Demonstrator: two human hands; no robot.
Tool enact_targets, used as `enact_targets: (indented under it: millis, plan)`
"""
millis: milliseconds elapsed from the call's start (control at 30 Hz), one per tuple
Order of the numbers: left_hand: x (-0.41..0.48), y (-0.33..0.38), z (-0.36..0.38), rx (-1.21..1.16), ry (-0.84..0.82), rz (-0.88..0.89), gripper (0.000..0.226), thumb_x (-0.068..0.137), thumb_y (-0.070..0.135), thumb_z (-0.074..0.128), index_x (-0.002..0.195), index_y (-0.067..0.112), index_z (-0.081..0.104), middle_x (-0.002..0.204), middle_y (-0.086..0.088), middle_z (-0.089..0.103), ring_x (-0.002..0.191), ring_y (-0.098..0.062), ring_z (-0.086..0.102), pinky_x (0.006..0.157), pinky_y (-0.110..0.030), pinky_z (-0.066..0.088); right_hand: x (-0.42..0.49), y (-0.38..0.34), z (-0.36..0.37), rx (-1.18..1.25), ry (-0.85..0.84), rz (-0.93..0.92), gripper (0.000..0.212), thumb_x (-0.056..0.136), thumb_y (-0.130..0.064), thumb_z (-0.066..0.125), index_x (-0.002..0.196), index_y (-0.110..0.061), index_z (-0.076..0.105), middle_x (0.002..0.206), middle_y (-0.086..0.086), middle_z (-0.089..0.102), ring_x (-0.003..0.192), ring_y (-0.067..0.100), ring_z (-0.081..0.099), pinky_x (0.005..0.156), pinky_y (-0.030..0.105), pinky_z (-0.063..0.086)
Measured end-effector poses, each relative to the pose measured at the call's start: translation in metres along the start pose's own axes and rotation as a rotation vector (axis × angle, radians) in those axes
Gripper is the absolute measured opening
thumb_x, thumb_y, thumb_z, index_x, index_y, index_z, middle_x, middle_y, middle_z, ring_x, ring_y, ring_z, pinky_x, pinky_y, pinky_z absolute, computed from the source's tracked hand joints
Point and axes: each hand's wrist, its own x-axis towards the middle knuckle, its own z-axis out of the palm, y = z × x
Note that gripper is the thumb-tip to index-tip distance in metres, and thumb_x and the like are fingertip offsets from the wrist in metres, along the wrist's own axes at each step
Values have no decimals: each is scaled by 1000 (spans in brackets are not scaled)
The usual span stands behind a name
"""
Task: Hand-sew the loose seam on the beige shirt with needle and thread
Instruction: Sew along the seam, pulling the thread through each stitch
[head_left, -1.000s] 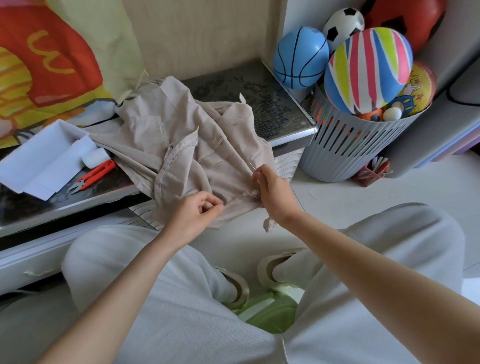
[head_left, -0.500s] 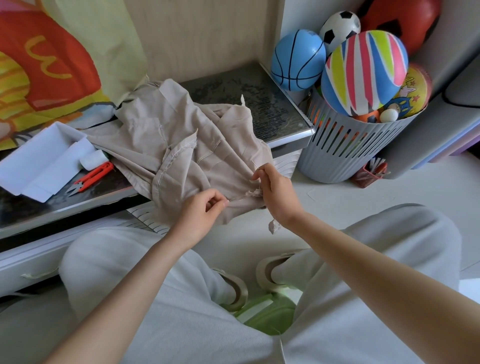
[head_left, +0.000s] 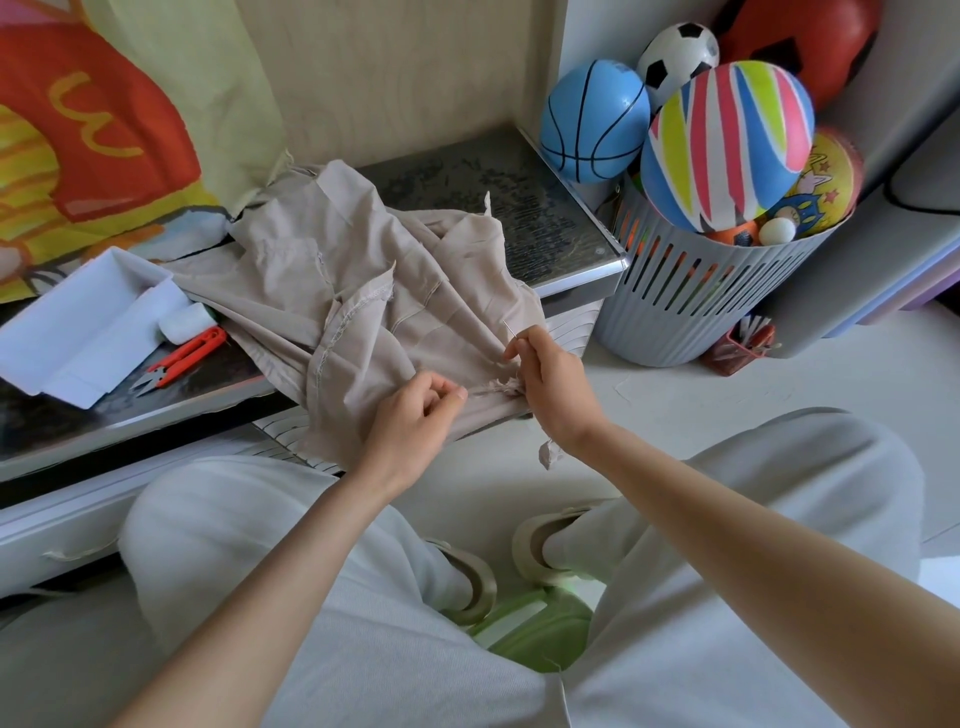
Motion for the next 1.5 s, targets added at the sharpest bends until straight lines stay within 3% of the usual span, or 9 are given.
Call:
enact_targets:
  millis: [200, 367, 533, 733, 833, 933, 1133, 1367, 1500]
  plan:
    - [1, -12, -1, 20, -55, -70, 27, 84, 22, 54, 60, 17, 41, 44, 8, 32, 47, -9, 28, 52, -29, 24, -3, 1, 3, -13, -7, -23, 24, 102, -23, 31, 94, -20, 54, 61, -7, 49, 58, 15, 45, 61, 37, 42]
    - [-2, -9, -3, -104, -31, 3, 21, 78, 30, 61, 72, 11, 57, 59, 11, 45, 57, -5, 39, 56, -20, 31, -7, 3, 1, -43, -82, -56, 22, 101, -16, 32, 102, -15, 55, 60, -9, 44, 58, 16, 41, 61, 34, 36]
    - [0, -9, -6, -162, -20, 55, 14, 89, 17, 62, 76, 18, 60, 75, -1, 60, 72, -8, 52, 70, -22, 40, -5, -1, -5, -137, -171, -74, 30, 98, -7, 31, 111, -13, 57, 73, -4, 50, 72, 20, 44, 65, 32, 37]
    - [2, -9, -11, -164, -4, 94, 11, 92, 11, 59, 81, 14, 60, 70, 3, 60, 62, 0, 49, 64, -13, 38, -6, -7, -10, -38, -241, -135, 23, 96, -2, 36, 107, -10, 55, 84, 0, 62, 78, 23, 53, 71, 30, 43]
    - [4, -10, -13, -161, 11, 117, 10, 92, 10, 58, 82, 9, 59, 58, 11, 56, 52, 2, 44, 55, -11, 33, -7, -9, -11, 5, -277, -137, 21, 96, -1, 41, 98, -11, 59, 77, -18, 57, 72, 2, 54, 63, 10, 39]
    - [6, -12, -14, -150, 5, 135, 14, 93, 12, 56, 80, 11, 58, 51, 15, 52, 50, -1, 36, 51, -15, 28, -8, -13, -13, 31, -297, -143, 24, 95, 0, 43, 90, -17, 58, 72, -19, 53, 65, -13, 50, 61, 5, 36]
    - [5, -13, -14, -151, 7, 161, 14, 94, 12, 55, 81, 8, 57, 51, 16, 51, 48, -2, 35, 50, -14, 27, -7, -11, -10, -2, -315, -150, 19, 95, -3, 46, 91, -12, 62, 74, -1, 58, 62, 1, 46, 60, 9, 35]
    - [7, -16, -16, -164, -1, 144, 14, 94, 13, 56, 80, 11, 58, 62, 10, 60, 61, -7, 44, 60, -20, 34, -6, -10, -6, 23, -334, -147, 20, 95, -3, 46, 90, -14, 62, 74, 0, 58, 65, 8, 45, 61, 12, 35]
    - [7, -13, -16, -149, -4, 136, 17, 94, 11, 55, 77, 16, 56, 57, 15, 58, 55, 2, 44, 56, -12, 33, -5, -8, -4, 43, -330, -139, 21, 95, -3, 45, 89, -14, 61, 84, 14, 63, 72, 16, 48, 66, 22, 37]
